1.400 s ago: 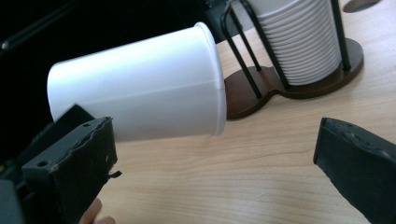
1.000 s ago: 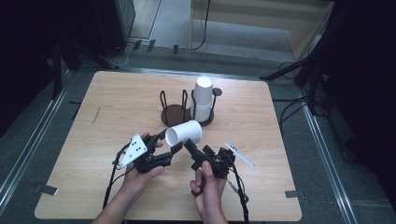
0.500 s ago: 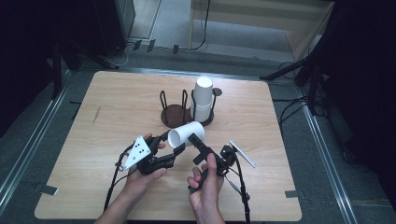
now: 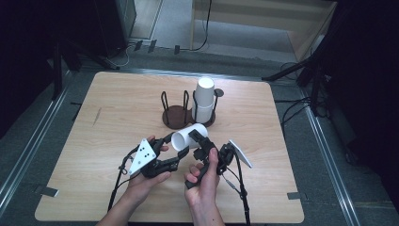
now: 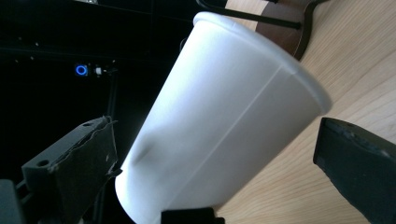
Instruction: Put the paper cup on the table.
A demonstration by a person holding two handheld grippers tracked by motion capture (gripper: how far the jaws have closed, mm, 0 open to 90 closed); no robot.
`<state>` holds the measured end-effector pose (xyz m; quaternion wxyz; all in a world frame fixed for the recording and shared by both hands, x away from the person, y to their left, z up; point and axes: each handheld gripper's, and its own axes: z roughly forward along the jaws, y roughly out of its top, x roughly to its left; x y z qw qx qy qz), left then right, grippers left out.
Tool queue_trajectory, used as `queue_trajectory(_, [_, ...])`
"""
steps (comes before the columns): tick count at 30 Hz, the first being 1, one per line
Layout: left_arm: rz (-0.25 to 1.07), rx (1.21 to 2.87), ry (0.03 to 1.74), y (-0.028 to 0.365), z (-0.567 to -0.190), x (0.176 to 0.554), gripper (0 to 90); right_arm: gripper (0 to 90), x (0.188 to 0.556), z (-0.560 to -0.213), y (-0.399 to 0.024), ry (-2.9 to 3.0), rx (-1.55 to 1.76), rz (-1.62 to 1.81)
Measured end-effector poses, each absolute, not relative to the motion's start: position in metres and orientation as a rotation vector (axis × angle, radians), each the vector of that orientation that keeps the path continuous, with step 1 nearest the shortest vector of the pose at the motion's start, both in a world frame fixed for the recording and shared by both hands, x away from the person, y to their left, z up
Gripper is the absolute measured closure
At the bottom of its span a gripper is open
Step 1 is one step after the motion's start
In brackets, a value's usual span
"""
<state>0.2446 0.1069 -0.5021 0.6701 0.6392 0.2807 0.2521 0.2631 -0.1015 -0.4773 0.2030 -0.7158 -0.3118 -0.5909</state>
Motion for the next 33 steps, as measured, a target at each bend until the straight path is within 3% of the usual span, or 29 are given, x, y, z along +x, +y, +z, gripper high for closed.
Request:
queue_trajectory(14, [0.605, 1.458, 0.598, 0.102, -0.501, 0.24, 36.0, 3.9, 0.273, -0.484, -0.101, -0.724, -1.961, -1.552])
queue_trajectory(23, [0.608, 1.471, 0.603, 0.104, -0.501, 0.241, 35.9, 13.7, 0.277, -0.493, -0.1, -0.628, -1.924, -1.515])
queue_trajectory(28, [0.593, 1.493, 0.614, 0.104, -0.503, 0.242, 34.9, 24.5, 0.275, -0.492, -0.1, -0.624, -1.913, -1.554])
queue_trajectory(33, [0.563, 1.52, 0.628, 0.105, -0.501, 0.242, 34.1, 27.3, 0.273, -0.491, -0.101, -0.635, -1.917, -1.571])
